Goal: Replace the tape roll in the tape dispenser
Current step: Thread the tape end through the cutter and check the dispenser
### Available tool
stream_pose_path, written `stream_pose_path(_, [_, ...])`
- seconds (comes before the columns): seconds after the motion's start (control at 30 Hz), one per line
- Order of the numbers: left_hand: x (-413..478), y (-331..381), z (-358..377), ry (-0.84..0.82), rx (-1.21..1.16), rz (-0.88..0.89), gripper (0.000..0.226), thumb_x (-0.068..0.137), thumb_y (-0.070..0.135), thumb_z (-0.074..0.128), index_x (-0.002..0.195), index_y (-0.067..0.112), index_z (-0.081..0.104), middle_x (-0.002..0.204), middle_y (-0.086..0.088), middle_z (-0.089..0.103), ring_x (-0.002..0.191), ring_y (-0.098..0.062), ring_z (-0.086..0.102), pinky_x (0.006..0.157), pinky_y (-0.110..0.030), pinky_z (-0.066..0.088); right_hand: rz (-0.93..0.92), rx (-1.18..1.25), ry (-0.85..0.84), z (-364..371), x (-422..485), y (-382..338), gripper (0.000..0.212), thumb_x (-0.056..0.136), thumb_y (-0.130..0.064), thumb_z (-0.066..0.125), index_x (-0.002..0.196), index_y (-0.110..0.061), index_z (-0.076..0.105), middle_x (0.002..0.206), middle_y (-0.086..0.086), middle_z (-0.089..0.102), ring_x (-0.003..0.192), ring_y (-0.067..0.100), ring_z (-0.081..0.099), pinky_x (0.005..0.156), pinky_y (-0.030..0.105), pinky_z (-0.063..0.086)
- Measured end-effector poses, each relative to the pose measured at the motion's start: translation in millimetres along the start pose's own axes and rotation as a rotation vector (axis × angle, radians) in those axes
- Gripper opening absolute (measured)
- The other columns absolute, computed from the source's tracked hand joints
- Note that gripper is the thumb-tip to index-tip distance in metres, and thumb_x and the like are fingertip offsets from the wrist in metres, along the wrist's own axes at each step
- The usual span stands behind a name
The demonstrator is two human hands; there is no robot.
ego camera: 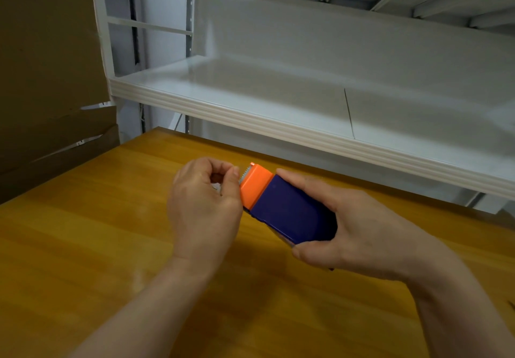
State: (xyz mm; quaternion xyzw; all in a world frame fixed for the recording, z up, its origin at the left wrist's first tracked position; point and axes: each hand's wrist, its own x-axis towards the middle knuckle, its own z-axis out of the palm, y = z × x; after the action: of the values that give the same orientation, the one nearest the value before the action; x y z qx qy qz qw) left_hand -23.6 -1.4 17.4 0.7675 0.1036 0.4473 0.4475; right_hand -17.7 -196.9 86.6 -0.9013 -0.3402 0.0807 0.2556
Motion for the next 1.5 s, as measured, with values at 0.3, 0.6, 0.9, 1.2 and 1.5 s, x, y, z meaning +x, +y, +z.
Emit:
stream_pose_path(0.3, [3,-6,1,0.079,0.098,0.168,0.009,0.091,0.029,0.060,0.088,0.021,0.058,0.085,0.011,0.053,0.082,-0.014,0.050,0.075,-0.044,0.050,-0.030,-0.076,0.034,2,0,-7,0.096,0.079,-0.044,0.081,0.150,-0.061,0.019,0.124,-0.027,0.054,0.097,0.000,0.063,0.077,0.026,0.061])
stream_pose_path(0.6, [14,-5,0,-0.087,-0.341,-0.350,0.010,0.096,0.020,0.065,0.086,0.018,0.066,0.082,0.003,0.066,0.070,-0.007,0.059,0.062,-0.022,0.048,-0.028,0.034,0.024,2,-1,-14,0.093,0.075,-0.037,0.087,0.136,-0.071,0.027,0.104,-0.016,0.065,0.073,0.012,0.072,0.067,0.032,0.064])
stream_pose_path(0.9, [12,-8,-4,-0.123,-0.384,-0.320,0.013,0.093,0.022,0.067,0.084,0.012,0.067,0.077,0.003,0.066,0.064,0.004,0.061,0.055,-0.013,0.046,-0.029,0.124,0.051,-3,-3,-10,0.078,0.076,-0.025,0.084,0.132,-0.064,0.047,0.117,-0.036,0.054,0.077,0.008,0.071,0.060,0.034,0.064])
stream_pose_path(1.2, [5,-10,2,-0.152,-0.060,-0.048,0.015,0.092,0.034,0.064,0.078,0.028,0.062,0.079,0.008,0.064,0.077,-0.015,0.063,0.067,-0.047,0.057,0.047,0.091,0.047,-5,-4,-6,0.077,0.074,-0.032,0.079,0.135,-0.063,0.042,0.099,-0.013,0.065,0.062,0.019,0.072,0.061,0.037,0.063])
stream_pose_path(1.5, [-1,-18,14,-0.288,-0.001,-0.133,0.014,0.098,0.034,0.057,0.093,0.021,0.061,0.086,0.014,0.056,0.082,-0.008,0.060,0.062,-0.021,0.044,0.123,0.060,0.160,-3,0,-4,0.061,0.068,-0.050,0.086,0.114,-0.052,0.045,0.103,-0.018,0.063,0.084,0.009,0.072,0.066,0.025,0.064])
